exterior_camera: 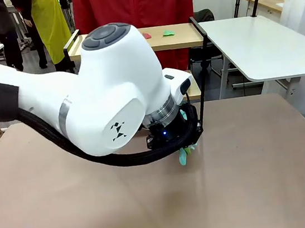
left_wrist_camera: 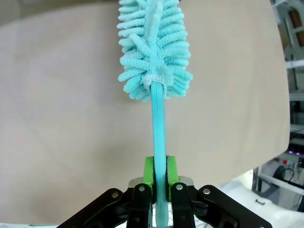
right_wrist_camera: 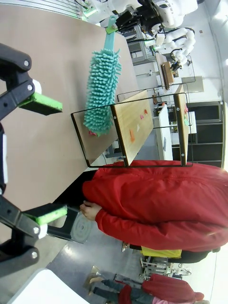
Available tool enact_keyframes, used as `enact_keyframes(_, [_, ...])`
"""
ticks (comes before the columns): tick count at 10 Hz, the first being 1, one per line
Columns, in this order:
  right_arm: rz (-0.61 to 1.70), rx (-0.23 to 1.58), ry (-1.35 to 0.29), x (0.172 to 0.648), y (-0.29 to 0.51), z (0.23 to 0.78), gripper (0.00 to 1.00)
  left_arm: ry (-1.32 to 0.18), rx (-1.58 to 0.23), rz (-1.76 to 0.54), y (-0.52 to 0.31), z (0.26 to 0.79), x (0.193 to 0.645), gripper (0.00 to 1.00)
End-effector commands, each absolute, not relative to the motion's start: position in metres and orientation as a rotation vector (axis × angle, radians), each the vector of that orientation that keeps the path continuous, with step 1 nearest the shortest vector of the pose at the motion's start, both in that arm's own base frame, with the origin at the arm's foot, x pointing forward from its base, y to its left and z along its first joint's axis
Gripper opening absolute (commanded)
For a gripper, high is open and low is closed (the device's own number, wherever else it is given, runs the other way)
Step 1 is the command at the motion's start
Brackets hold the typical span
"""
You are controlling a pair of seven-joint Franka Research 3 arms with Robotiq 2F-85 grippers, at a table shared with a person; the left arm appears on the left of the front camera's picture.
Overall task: Clean the shelf.
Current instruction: Clean the specific section of the Shelf indicated by the human with the Duster.
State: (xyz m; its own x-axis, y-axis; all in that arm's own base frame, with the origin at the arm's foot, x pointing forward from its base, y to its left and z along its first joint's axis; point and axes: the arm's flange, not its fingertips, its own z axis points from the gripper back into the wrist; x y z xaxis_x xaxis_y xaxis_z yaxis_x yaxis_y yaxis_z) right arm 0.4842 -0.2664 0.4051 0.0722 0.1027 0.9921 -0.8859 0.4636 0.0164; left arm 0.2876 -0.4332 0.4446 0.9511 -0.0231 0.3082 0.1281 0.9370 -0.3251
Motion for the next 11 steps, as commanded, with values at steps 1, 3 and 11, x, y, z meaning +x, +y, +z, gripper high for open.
enact_keyframes(1, [0.88,0.789,-1.285,0.484,-0.265,0.409,1.0,-0.351,-0.336,-0.044,-0.464,0.437,0.301,0.13])
enact_keyframes(3, [0.88,0.789,-1.285,0.484,-0.265,0.409,1.0,-0.399,-0.312,-0.035,-0.478,0.431,0.313,0.13])
enact_keyframes(11, [0.88,0.789,-1.285,0.484,-0.265,0.409,1.0,-0.414,-0.261,-0.005,-0.502,0.392,0.363,0.13])
